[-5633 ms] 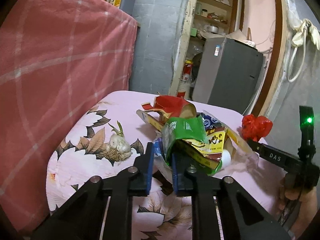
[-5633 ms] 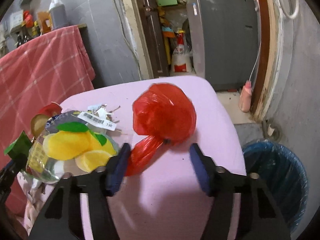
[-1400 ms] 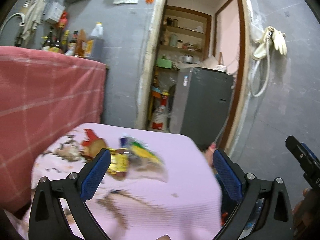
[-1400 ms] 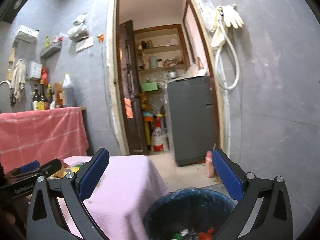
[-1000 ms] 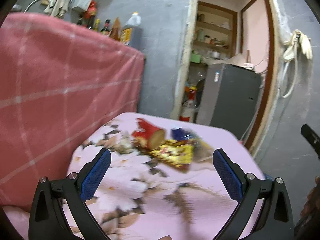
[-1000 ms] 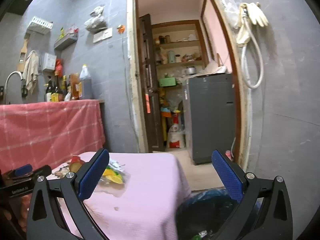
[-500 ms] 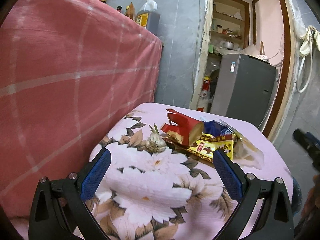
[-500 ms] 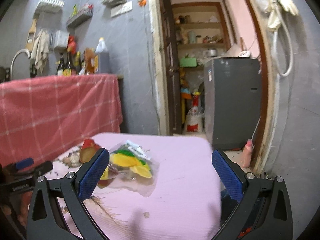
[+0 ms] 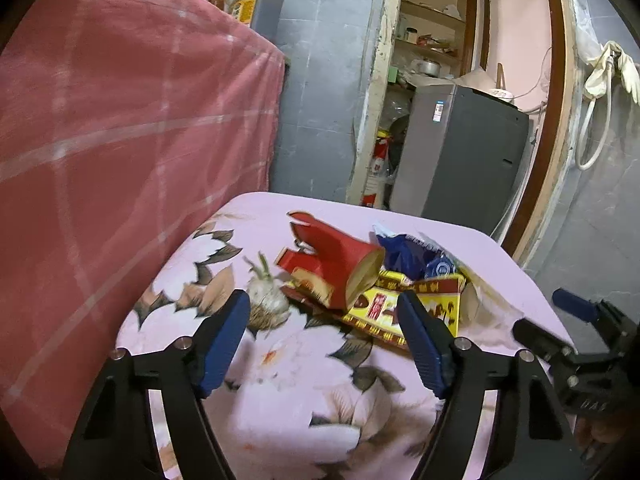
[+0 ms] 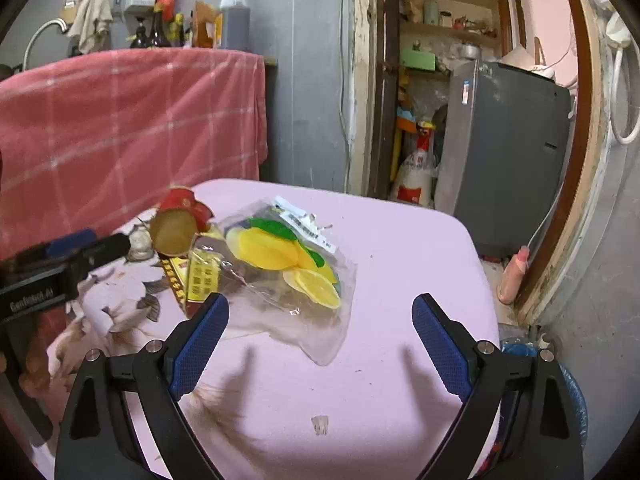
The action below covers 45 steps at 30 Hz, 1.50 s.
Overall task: Collect trash
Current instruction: 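Move both tools back to the table toward the red cup and lemon bag, then grasp the red cup with the left tool while the right grasps the lemon-slice bag, then carry the red cup and lemon-slice bag over the blue bin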
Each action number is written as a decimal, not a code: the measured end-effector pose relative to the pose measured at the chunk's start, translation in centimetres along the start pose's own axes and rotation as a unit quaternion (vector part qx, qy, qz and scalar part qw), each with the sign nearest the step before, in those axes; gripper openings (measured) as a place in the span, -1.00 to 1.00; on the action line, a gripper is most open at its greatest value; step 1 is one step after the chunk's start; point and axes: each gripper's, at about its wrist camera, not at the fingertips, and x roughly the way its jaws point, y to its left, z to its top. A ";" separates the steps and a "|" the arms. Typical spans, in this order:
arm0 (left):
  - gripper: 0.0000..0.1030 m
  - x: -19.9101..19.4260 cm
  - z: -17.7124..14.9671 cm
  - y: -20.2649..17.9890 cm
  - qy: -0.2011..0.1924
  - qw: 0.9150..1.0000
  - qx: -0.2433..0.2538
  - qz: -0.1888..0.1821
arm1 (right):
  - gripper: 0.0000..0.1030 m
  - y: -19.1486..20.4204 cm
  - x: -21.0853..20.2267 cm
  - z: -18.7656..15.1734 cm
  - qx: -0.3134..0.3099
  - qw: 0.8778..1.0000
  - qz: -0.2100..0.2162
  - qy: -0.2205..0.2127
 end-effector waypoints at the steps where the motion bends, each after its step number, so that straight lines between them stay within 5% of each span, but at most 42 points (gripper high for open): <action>1: 0.33 0.3 0.2 0.0 0.002 1.000 0.001 -0.003 | 0.81 0.0 0.3 0.1 0.000 1.000 0.000 0.003; 5: 0.10 1.4 0.7 -0.1 0.019 1.000 0.005 -0.011 | 0.68 0.3 1.4 0.5 -0.007 1.000 0.005 0.012; 13: 0.02 2.7 0.9 -0.5 0.036 0.999 0.020 -0.015 | 0.44 0.5 2.8 0.3 -0.003 0.999 0.025 0.026; 17: -0.28 3.3 0.9 -0.5 0.046 0.998 0.025 -0.019 | 0.00 0.4 3.1 0.4 0.003 0.999 0.033 0.026; 24: -0.38 3.5 0.9 -0.5 0.063 0.997 0.023 -0.034 | -0.33 0.6 3.0 0.4 0.008 0.999 0.039 0.019; 32: -0.75 3.6 1.1 0.0 0.074 0.996 0.014 -0.043 | -0.75 -0.2 2.3 0.2 0.029 0.999 0.045 0.009; 45: -0.80 2.2 0.3 -1.9 0.037 0.998 0.035 -0.027 | -0.87 -1.6 0.5 -0.4 0.056 0.998 0.031 -0.024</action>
